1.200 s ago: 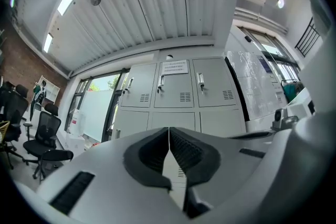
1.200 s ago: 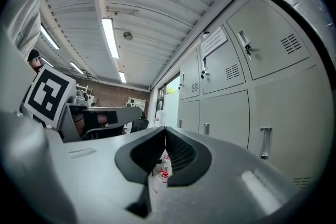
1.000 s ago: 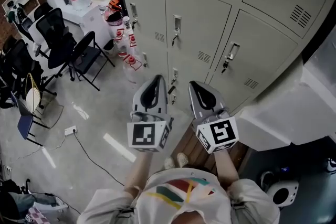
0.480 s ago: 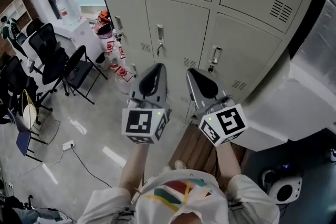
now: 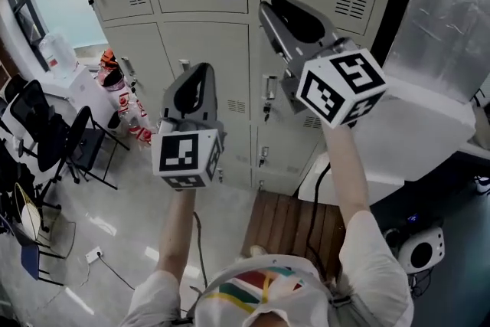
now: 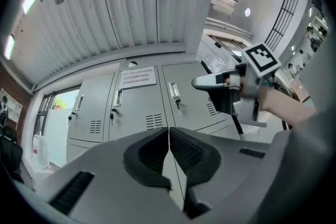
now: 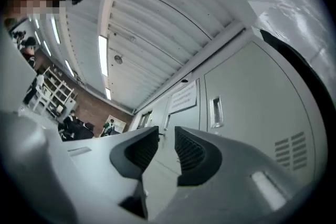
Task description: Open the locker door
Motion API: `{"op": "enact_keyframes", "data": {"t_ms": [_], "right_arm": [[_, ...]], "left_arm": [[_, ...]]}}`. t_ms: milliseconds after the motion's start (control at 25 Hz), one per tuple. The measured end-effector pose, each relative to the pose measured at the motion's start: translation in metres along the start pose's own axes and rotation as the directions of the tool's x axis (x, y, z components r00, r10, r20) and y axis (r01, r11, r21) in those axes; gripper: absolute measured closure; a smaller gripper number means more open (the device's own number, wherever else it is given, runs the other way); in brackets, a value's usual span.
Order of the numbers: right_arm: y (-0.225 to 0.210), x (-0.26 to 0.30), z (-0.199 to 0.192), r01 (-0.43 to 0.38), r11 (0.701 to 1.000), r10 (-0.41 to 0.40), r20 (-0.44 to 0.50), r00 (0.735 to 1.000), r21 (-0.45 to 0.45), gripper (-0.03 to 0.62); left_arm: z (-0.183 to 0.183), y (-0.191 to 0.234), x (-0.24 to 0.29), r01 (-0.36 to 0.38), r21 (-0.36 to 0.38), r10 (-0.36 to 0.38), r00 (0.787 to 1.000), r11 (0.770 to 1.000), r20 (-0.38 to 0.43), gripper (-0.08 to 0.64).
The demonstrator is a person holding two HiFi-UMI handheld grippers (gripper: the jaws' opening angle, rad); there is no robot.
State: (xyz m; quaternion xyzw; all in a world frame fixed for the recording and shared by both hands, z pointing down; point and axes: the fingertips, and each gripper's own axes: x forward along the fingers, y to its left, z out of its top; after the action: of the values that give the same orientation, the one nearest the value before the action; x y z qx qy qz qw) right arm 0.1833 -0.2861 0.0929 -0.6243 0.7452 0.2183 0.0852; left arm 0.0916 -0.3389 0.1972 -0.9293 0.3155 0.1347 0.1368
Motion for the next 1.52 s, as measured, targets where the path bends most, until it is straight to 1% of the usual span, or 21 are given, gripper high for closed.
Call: {"op": "enact_keyframes", "data": {"t_ms": [80, 160, 200, 280, 320, 360, 480, 640, 720, 880, 1000, 1200, 1400, 1520], "right_arm": [[-0.022, 0.022, 0.018, 0.022, 0.997, -0.023, -0.015, 1.0, -0.073, 0.44], [-0.038, 0.043, 0.033, 0.033, 0.991, -0.036, -0.016, 0.999, -0.128, 0.342], [-0.044, 0.053, 0.039, 0.039, 0.987, -0.042, -0.017, 0.999, -0.155, 0.305], [-0.056, 0.071, 0.044, 0.049, 0.98, -0.057, -0.037, 0.998, -0.192, 0.271], [-0.06, 0.079, 0.044, 0.048, 0.981, -0.059, -0.056, 0.997, -0.19, 0.257], [-0.065, 0.088, 0.043, 0.041, 0.984, -0.055, -0.076, 0.996, -0.174, 0.234], [-0.077, 0.109, 0.036, 0.024, 0.993, -0.04, -0.132, 0.991, -0.117, 0.197], [-0.097, 0.122, 0.026, 0.051, 0.995, -0.065, -0.175, 0.982, -0.085, 0.181], [-0.102, 0.126, 0.025, 0.056, 0.996, -0.067, -0.177, 0.982, -0.063, 0.181], [-0.108, 0.134, 0.023, 0.072, 0.996, -0.081, -0.182, 0.98, -0.053, 0.181], [-0.109, 0.139, 0.02, 0.075, 0.997, -0.077, -0.177, 0.981, -0.016, 0.181], [-0.113, 0.144, 0.016, 0.09, 0.996, -0.086, -0.164, 0.983, 0.02, 0.181], [-0.111, 0.143, 0.019, 0.072, 0.996, -0.065, -0.151, 0.986, 0.046, 0.181], [-0.105, 0.138, 0.02, 0.05, 0.998, -0.044, -0.159, 0.986, 0.032, 0.181]], "left_arm": [[0.004, -0.003, 0.014, 0.011, 0.001, -0.011, 1.0, 1.0, 0.005, 0.543], [0.006, -0.005, 0.026, 0.022, 0.003, -0.022, 1.0, 1.0, 0.004, 0.543], [0.007, -0.007, 0.03, 0.029, 0.001, -0.029, 1.0, 1.0, 0.004, 0.543], [0.007, -0.01, 0.038, 0.046, -0.006, -0.046, 0.999, 0.999, 0.005, 0.543], [0.007, -0.011, 0.041, 0.052, -0.007, -0.052, 0.999, 0.999, 0.003, 0.543], [0.005, -0.012, 0.043, 0.056, -0.009, -0.056, 0.998, 0.998, 0.0, 0.543], [-0.002, -0.012, 0.05, 0.064, -0.023, -0.064, 0.998, 0.998, -0.015, 0.543], [-0.011, -0.009, 0.053, 0.065, -0.029, -0.066, 0.997, 0.997, -0.03, 0.543], [-0.013, -0.004, 0.054, 0.059, -0.027, -0.06, 0.998, 0.998, -0.034, 0.543], [-0.015, 0.004, 0.055, 0.053, -0.034, -0.054, 0.998, 0.998, -0.031, 0.543], [-0.015, 0.009, 0.055, 0.05, -0.036, -0.05, 0.998, 0.998, -0.025, 0.543], [-0.021, 0.017, 0.055, 0.05, -0.054, -0.052, 0.998, 0.997, -0.028, 0.543], [-0.027, 0.015, 0.056, 0.06, -0.064, -0.062, 0.997, 0.996, -0.035, 0.543], [-0.025, 0.013, 0.058, 0.067, -0.068, -0.069, 0.997, 0.995, -0.028, 0.543]]}}
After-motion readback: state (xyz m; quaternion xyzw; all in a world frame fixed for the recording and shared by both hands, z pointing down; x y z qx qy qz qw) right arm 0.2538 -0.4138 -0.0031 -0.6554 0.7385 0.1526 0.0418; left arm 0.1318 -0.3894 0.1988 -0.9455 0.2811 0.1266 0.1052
